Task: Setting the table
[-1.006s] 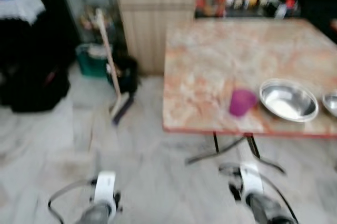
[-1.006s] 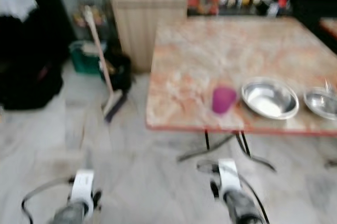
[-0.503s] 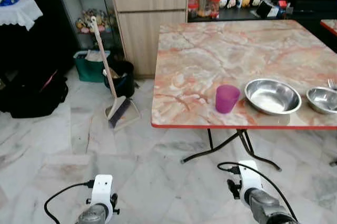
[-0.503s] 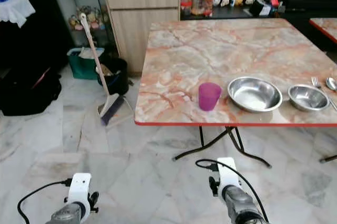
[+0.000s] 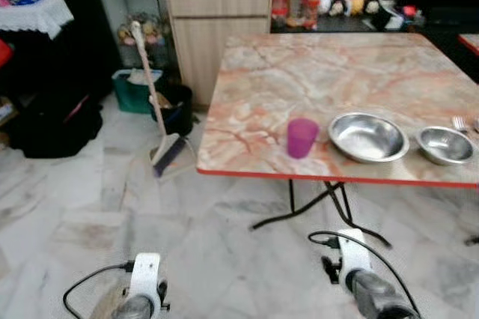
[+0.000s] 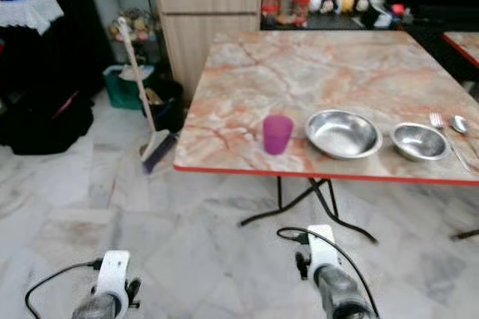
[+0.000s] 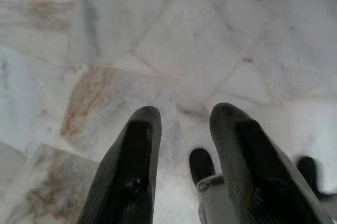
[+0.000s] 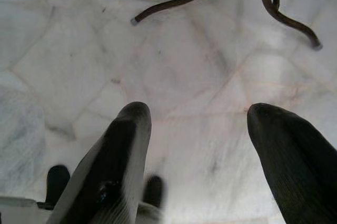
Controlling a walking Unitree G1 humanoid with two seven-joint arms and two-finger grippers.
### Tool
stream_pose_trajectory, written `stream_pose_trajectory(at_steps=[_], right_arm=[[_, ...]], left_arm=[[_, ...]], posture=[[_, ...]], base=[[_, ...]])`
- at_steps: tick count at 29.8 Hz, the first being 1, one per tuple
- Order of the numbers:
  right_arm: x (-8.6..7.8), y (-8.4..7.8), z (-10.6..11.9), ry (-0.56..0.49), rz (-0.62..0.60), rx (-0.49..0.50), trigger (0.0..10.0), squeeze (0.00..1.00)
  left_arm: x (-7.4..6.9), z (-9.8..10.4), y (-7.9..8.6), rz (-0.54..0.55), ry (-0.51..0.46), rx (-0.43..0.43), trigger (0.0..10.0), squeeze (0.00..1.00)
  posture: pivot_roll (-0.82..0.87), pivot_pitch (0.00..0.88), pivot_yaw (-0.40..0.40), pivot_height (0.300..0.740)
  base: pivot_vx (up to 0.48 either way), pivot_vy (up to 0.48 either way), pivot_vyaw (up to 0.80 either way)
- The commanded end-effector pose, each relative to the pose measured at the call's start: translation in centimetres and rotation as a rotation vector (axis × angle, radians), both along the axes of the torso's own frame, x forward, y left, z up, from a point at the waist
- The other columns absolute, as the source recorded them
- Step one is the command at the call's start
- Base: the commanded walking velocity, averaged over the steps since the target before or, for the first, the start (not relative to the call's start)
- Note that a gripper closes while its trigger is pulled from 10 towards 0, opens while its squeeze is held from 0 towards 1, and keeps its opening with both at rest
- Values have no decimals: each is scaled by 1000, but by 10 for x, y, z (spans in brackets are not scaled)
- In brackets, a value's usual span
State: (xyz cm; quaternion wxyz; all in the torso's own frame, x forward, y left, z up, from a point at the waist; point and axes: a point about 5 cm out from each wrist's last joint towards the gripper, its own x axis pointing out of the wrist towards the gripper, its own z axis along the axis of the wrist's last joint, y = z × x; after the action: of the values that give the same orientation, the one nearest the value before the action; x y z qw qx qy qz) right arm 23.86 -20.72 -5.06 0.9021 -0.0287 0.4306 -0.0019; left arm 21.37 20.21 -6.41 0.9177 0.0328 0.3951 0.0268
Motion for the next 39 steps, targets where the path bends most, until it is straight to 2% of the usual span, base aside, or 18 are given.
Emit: stream_pose_trajectory(at_steps=[1,25,39], right_arm=[[1,-5,2,-3,-4,-12,10000,0],[5,-6,5,-24,-11,-7,10000,0],[5,-6,5,-26,-13,-2,10000,0]], left_arm=[[1,0,-5,-26,-1,2,10000,0],[6,3,-7,-28,-15,-3,10000,0],[5,2,-7,-13,-11,-29,10000,0]], posture=[[-32,0,29,740],[-30,0,22,740],[-31,0,23,740]], base=[[0,-255,-575],[0,-250,-48],[0,0,0]])
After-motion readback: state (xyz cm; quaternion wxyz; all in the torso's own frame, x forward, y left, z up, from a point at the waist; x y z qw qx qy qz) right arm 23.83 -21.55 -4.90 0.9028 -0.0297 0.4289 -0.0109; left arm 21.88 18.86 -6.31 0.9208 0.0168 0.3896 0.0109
